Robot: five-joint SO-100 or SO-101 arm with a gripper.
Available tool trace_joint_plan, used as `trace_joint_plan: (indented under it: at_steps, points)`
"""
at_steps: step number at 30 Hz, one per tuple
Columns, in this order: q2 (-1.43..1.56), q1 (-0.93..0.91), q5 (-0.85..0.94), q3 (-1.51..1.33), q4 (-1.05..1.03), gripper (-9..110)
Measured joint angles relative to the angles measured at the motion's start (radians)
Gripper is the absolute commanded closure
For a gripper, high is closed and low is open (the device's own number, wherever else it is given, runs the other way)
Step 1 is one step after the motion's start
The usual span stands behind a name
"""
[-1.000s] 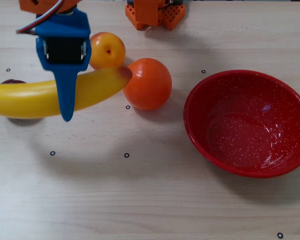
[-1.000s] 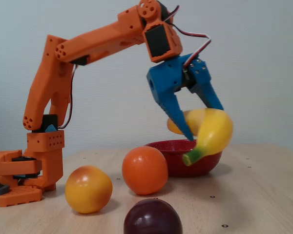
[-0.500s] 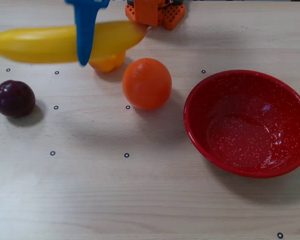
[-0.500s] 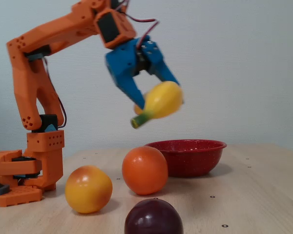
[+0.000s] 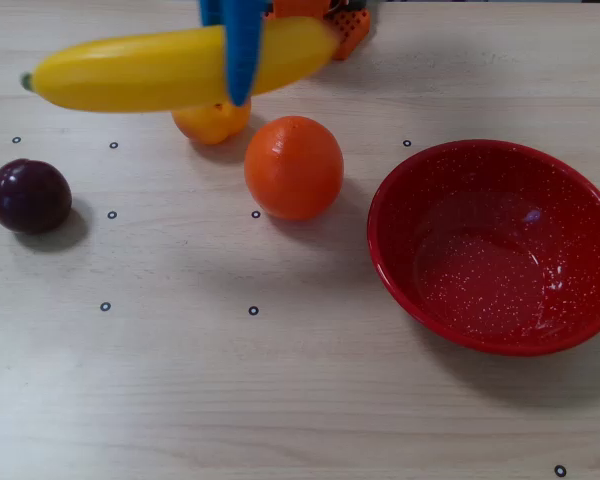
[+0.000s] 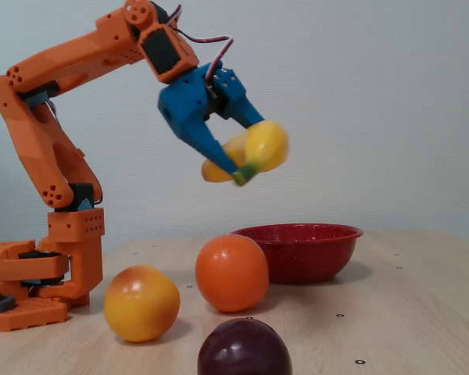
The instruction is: Put banana in the red bowl.
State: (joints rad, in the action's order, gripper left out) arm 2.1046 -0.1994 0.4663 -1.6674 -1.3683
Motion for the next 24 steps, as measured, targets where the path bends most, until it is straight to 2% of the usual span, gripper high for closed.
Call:
trace_joint_plan:
  at_steps: [13, 24]
  points:
    - [-0.071, 0.336, -0.1, 0.101, 0.003, 102]
    - [-0.272, 0.607, -0.161, 0.279, -0.115, 102]
